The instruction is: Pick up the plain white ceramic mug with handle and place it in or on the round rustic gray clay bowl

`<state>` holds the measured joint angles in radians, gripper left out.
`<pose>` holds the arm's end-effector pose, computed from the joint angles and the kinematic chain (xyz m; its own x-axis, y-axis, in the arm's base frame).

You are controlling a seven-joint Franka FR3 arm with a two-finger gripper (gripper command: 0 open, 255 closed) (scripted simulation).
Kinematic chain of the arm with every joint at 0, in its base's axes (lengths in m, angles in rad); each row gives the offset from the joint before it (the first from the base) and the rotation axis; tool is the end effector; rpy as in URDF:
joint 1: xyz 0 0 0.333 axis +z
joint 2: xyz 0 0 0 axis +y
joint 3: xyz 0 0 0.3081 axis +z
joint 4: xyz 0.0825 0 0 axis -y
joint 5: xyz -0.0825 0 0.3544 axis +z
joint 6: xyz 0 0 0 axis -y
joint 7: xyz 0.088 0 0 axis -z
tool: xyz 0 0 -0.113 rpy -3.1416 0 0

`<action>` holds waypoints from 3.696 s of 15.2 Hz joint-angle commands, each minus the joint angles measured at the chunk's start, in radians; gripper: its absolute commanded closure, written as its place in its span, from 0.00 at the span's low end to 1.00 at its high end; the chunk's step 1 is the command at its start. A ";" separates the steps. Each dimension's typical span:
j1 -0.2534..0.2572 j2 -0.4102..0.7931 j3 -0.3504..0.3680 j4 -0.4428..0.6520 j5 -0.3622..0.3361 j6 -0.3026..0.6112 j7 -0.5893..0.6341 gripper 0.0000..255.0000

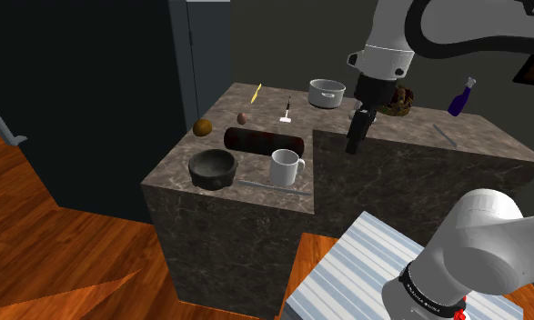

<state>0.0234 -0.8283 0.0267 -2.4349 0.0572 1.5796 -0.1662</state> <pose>0.2702 0.0220 0.5565 0.9785 0.2050 -0.0206 0.2041 -0.9781 -0.0415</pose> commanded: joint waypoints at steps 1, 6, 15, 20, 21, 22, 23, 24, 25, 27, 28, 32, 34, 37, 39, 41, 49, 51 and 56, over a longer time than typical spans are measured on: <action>0.000 0.000 0.000 0.000 0.000 0.000 0.000 0.00; -0.006 0.148 0.006 -0.020 -0.006 0.177 -0.005 0.00; -0.018 0.471 0.017 0.037 -0.024 0.457 -0.005 0.00; -0.025 0.665 0.020 0.118 -0.041 0.577 0.001 0.00; -0.026 0.704 0.021 0.139 -0.045 0.598 0.003 0.00; -0.027 0.743 0.021 0.160 -0.049 0.617 0.005 0.00; -0.027 0.769 0.021 0.175 -0.052 0.629 0.006 0.00; -0.027 0.776 0.021 0.169 -0.052 0.642 0.007 0.00; -0.027 0.783 0.021 0.162 -0.052 0.656 0.007 0.00; -0.027 0.798 0.021 0.150 -0.053 0.683 0.008 0.00; -0.027 0.806 0.021 0.145 -0.054 0.696 0.008 0.00; -0.027 0.827 0.021 0.131 -0.055 0.731 0.009 0.00; -0.027 0.827 0.021 0.131 -0.055 0.731 0.009 0.00; -0.027 0.827 0.021 0.131 -0.055 0.731 0.009 0.00; -0.027 0.827 0.021 0.131 -0.055 0.731 0.009 1.00; -0.027 0.827 0.021 0.131 -0.055 0.731 0.009 1.00; -0.027 0.819 0.021 0.136 -0.054 0.718 0.008 1.00; -0.027 0.803 0.021 0.147 -0.053 0.691 0.008 1.00; -0.027 0.767 0.021 0.179 -0.052 0.623 0.006 1.00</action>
<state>-0.0039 -0.0522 0.0475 -2.2617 0.0053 2.2175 -0.1597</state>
